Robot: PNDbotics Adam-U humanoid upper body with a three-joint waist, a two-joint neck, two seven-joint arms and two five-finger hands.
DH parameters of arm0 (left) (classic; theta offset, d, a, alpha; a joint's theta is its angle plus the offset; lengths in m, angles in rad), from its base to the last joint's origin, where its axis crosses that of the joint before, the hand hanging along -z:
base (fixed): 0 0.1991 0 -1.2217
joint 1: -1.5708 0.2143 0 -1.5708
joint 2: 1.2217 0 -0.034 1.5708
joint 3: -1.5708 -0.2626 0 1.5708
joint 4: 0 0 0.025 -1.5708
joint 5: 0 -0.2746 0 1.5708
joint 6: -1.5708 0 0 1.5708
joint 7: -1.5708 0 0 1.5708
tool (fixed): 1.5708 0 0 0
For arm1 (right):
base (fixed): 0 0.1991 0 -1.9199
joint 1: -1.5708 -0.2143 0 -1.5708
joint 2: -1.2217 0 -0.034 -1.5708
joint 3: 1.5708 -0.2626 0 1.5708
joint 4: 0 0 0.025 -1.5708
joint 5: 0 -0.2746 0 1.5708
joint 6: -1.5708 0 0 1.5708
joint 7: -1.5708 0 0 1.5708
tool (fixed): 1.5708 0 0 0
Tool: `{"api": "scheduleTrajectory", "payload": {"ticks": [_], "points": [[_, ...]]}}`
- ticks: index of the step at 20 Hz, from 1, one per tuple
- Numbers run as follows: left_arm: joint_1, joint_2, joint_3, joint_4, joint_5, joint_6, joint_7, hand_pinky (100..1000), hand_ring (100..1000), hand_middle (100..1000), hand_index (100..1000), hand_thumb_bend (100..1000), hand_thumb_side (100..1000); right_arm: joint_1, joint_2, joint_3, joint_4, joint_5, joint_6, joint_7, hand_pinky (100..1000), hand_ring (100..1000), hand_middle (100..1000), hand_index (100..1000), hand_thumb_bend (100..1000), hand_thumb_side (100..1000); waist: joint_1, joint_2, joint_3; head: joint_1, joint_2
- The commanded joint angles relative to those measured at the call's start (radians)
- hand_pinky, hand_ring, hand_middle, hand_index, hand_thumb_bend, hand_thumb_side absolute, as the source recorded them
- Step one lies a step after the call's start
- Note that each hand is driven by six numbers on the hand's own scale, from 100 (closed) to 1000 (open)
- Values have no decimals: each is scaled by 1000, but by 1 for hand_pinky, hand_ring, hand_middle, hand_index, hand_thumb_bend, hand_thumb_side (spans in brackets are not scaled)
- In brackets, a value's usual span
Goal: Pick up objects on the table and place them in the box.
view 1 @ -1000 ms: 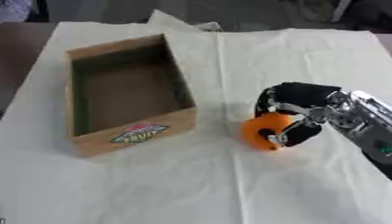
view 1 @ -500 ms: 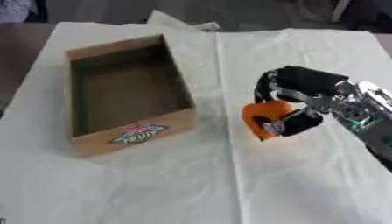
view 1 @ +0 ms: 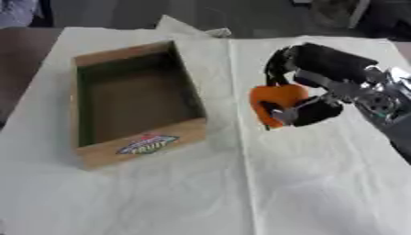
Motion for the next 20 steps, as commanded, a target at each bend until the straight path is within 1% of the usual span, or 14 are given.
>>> {"api": "scheduleTrajectory", "payload": {"ticks": [1, 2, 3, 5, 8, 12, 16, 17, 18, 20], "points": [[-10, 11, -1, -17, 2, -1, -4, 402, 511, 637, 670, 100, 987, -67, -19, -20, -11, -20, 2, -15, 776, 741, 295, 483, 100, 212, -1, -22, 6, -14, -8], [-10, 12, -2, -17, 2, 0, -5, 402, 511, 637, 670, 100, 987, -94, -10, -17, 2, -22, 2, -16, 776, 740, 294, 481, 100, 382, -2, -23, 9, -18, -7], [-10, 13, -2, -17, 3, 0, -5, 402, 511, 637, 670, 100, 987, -125, 2, -15, 20, -22, 2, -17, 777, 740, 292, 480, 100, 212, -4, -24, 13, -22, -5], [-10, 14, -3, -17, 4, 0, -6, 402, 512, 637, 670, 100, 988, -185, 33, -10, 67, -21, 0, -18, 778, 740, 290, 479, 100, 212, -7, -25, 22, -31, -1], [-11, 16, -5, -17, 6, 0, -7, 403, 512, 637, 670, 100, 986, -277, 97, -8, 150, -5, -6, -29, 779, 741, 292, 482, 100, 214, -12, -26, 37, -46, 3], [-16, 17, -8, -17, 10, -3, -9, 403, 512, 636, 670, 100, 984, -371, 206, -17, 257, 47, -18, -65, 780, 742, 290, 482, 100, 220, -15, -21, 55, -67, 0], [-30, 17, -13, -17, 17, -13, -13, 404, 513, 636, 671, 100, 982, -425, 321, -22, 371, 132, -33, -107, 779, 742, 287, 479, 100, 221, -18, -12, 85, -104, -8], [-36, 17, -14, -17, 20, -18, -13, 405, 514, 636, 672, 100, 999, -433, 348, -25, 400, 158, -37, -119, 779, 742, 285, 477, 100, 198, -19, -9, 95, -115, -11], [-43, 17, -16, -17, 25, -25, -13, 406, 514, 635, 673, 100, 976, -440, 378, -30, 433, 186, -38, -134, 779, 743, 284, 477, 100, 221, -20, -6, 107, -127, -15], [-57, 19, -18, -17, 37, -41, -11, 407, 516, 633, 675, 100, 970, -450, 432, -44, 496, 250, -41, -170, 779, 743, 286, 479, 100, 222, -19, -1, 124, -147, -18]]}}
